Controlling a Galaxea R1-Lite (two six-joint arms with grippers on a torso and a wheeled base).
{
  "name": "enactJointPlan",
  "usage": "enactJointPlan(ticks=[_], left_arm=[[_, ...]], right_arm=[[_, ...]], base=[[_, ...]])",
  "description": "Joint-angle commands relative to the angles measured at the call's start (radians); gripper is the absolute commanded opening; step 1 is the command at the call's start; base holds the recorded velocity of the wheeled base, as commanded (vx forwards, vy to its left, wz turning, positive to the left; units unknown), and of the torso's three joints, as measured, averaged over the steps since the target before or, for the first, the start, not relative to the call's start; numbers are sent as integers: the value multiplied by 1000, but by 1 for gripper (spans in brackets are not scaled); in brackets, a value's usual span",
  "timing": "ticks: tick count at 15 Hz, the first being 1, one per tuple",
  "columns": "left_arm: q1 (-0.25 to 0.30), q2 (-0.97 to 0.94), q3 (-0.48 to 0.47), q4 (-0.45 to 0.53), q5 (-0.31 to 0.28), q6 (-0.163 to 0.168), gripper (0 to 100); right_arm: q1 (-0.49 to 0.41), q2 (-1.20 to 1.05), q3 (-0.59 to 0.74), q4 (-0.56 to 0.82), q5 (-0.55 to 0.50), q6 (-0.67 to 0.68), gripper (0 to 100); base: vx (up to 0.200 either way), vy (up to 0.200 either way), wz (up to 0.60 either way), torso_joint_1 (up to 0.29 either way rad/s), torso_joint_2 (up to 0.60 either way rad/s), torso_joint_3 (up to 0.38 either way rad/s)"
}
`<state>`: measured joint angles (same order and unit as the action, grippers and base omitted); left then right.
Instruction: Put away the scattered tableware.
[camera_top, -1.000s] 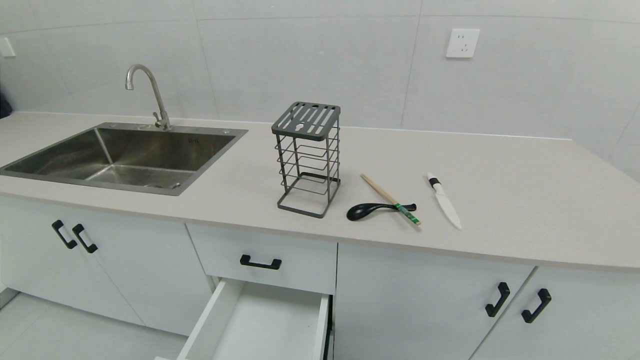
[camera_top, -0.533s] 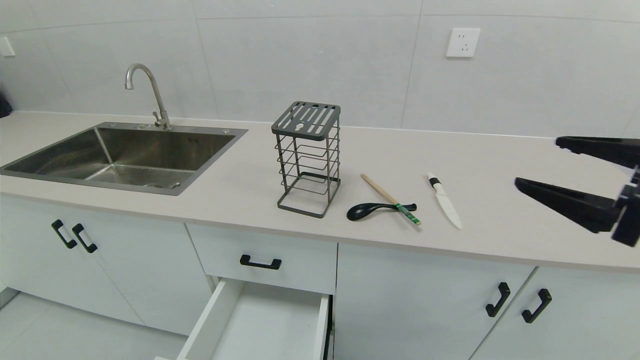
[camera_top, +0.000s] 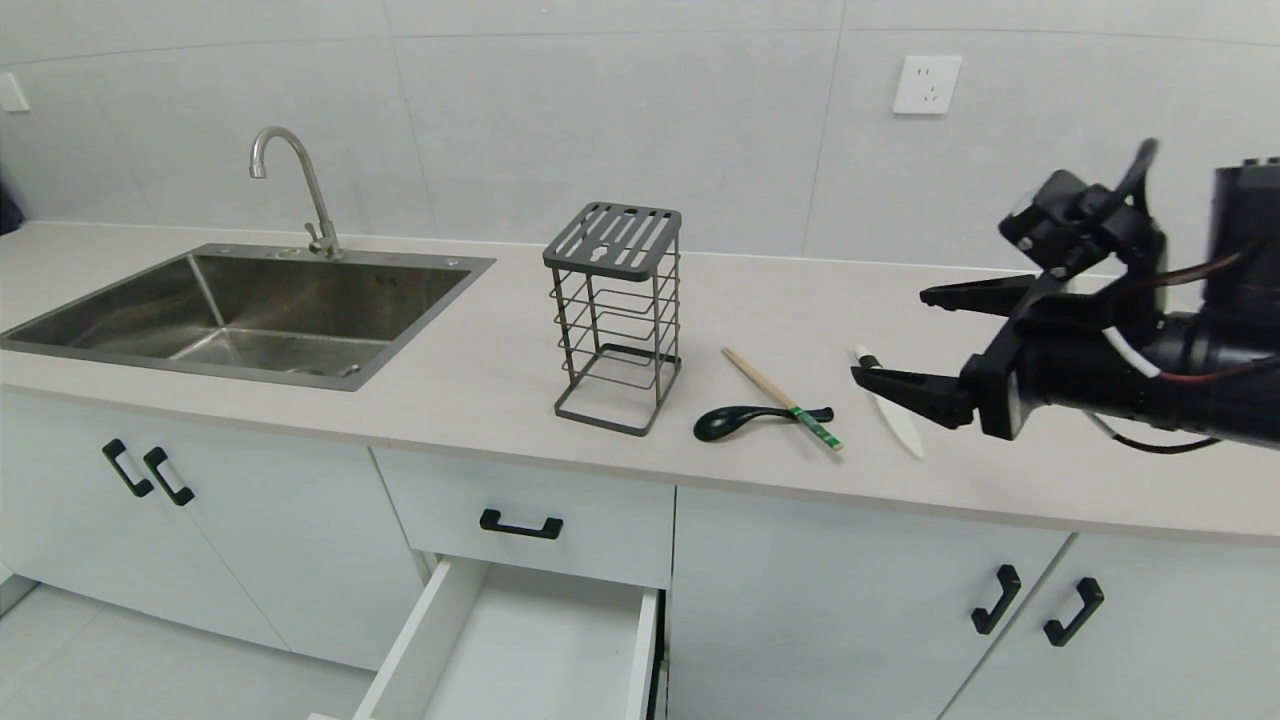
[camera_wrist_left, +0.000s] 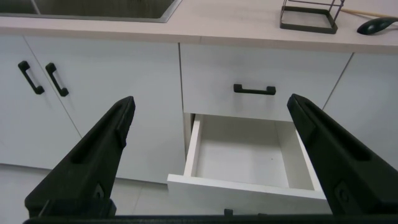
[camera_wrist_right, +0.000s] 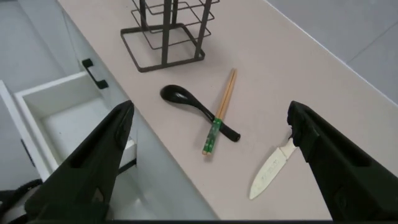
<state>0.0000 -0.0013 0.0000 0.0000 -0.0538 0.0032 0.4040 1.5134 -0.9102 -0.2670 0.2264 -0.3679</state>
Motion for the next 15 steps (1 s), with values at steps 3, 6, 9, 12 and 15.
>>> enactJointPlan(ticks=[3,6,9,12,15], left_arm=[[0,1,0,0,0,0,100],[0,1,0,0,0,0,100],[0,1,0,0,0,0,100],[0,1,0,0,0,0,100],[0,1,0,0,0,0,100]], right_arm=[[-24,192,-61,-3,-71,24,100],[-27,241,-70,8,-180,199,100],[-2,271,-104,89,-197,270,100],[2,281,-110,154,-214,293,100],[4,320,-118,146,-219,294,100]], base=[[0,0,0,0,0,0],[0,0,0,0,0,0],[0,0,0,0,0,0],[0,0,0,0,0,0],[0,0,0,0,0,0]])
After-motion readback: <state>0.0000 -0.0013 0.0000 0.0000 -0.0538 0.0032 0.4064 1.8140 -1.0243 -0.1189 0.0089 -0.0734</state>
